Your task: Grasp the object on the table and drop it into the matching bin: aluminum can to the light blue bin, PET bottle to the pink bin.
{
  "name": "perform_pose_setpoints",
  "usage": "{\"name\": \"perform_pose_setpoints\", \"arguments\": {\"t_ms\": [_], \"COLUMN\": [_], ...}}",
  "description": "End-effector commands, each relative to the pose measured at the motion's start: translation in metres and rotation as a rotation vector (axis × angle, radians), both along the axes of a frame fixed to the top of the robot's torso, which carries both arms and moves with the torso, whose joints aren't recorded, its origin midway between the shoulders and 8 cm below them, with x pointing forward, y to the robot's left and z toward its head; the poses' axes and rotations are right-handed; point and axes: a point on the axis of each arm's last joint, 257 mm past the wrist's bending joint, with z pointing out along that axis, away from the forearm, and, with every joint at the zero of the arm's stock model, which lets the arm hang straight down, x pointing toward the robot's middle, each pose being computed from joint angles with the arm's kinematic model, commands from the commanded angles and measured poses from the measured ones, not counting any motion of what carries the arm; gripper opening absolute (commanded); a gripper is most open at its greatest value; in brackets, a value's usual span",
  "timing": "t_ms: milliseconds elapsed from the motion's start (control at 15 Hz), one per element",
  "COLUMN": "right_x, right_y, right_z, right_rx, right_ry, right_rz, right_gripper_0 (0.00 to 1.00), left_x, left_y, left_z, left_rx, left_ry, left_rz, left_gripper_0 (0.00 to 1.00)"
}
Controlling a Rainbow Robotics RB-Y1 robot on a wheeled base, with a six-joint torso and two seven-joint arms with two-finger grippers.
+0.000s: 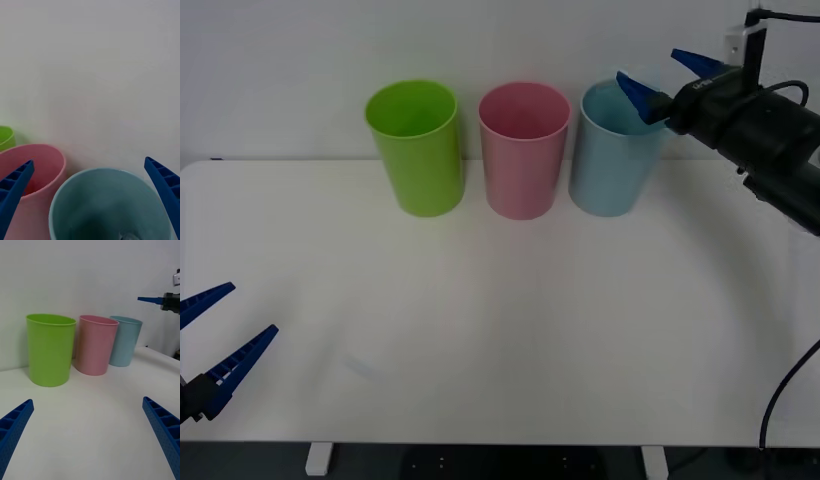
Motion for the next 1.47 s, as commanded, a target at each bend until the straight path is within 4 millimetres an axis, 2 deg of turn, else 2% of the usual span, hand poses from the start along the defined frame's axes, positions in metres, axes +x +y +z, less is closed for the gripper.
{"name": "perform_pose_setpoints", "arguments": {"t_ms": [67,400,867,1467], "right_x": [-0.036,-0.093,-0.168,-0.249], "right_y": [-0.006,-0.021,-0.048,-0.047], "right_z": [-0.013,-0.044,-0.089,-0.150], "right_rx": [-0.019,-0.049,-0.189,-0.184], "right_ry": [-0.013,0.011,-0.006,0.125], "right_rz": [0.028,0.084,0.147,0.141], "right_gripper_0": [1.00,1.00,1.00,1.00], "left_x": [0.000,0.000,0.000,0.000], "left_y": [0.000,0.000,0.000,0.000], "left_z": [0.000,0.000,0.000,0.000], "left_rx": [0.000,0.000,0.000,0.000], "left_ry": [0.000,0.000,0.000,0.000], "left_rz": [0.000,0.000,0.000,0.000], "left_gripper_0": [1.00,1.00,1.00,1.00]}}
